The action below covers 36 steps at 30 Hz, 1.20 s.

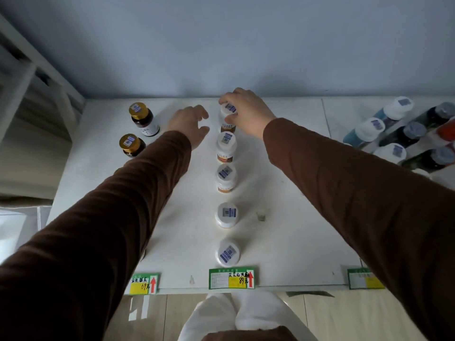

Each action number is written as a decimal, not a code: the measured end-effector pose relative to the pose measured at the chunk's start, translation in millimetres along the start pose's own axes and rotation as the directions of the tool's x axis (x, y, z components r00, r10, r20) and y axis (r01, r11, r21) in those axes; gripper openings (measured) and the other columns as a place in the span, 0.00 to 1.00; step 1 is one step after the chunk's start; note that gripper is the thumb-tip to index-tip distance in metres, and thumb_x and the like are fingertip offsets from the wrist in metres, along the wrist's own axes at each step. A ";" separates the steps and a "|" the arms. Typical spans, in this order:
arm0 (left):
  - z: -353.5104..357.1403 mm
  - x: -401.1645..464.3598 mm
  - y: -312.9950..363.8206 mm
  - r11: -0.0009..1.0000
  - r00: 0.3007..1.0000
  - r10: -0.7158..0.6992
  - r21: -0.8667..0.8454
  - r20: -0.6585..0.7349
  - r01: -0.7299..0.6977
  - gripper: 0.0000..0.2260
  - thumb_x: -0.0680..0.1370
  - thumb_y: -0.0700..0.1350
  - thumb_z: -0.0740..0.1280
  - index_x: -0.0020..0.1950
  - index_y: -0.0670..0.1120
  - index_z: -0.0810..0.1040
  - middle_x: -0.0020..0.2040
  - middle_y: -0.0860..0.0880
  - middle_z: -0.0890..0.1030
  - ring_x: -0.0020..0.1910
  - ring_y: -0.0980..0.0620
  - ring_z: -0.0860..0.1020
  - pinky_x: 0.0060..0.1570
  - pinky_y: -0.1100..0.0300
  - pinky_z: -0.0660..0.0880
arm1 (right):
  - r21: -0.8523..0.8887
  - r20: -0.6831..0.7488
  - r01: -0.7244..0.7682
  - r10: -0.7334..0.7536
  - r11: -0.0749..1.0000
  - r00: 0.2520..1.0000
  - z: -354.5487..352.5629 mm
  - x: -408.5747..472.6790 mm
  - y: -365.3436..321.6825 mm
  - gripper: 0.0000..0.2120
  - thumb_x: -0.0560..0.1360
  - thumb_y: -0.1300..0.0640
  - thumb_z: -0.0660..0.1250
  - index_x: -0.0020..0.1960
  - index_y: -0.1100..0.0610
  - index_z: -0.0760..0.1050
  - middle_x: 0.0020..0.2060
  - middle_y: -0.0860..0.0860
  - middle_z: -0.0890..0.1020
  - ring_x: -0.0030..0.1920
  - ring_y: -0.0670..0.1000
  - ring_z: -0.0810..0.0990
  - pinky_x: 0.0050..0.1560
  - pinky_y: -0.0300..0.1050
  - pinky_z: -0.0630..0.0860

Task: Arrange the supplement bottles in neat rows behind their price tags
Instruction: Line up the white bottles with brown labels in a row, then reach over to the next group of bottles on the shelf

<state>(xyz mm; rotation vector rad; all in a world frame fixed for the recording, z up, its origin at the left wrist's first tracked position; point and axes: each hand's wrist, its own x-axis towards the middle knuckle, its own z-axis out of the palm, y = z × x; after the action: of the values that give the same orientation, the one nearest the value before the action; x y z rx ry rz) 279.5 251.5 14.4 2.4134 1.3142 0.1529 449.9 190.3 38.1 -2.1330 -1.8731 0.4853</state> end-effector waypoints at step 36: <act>-17.8 -205.2 124.2 0.960 0.945 0.270 -0.016 -0.184 -0.278 0.14 0.74 0.49 0.70 0.59 0.50 0.78 0.57 0.48 0.79 0.55 0.45 0.76 0.53 0.54 0.71 | 0.014 -0.222 -0.016 0.019 1.000 0.975 -34.5 -276.4 13.4 0.18 0.77 0.50 0.68 0.66 0.52 0.75 0.60 0.51 0.77 0.61 0.55 0.73 0.60 0.47 0.70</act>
<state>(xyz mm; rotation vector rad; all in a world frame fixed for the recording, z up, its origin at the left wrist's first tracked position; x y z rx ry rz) 258.2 26.3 96.3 2.5855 1.0251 0.4815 445.1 -84.5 85.4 -2.1001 -1.7250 0.2484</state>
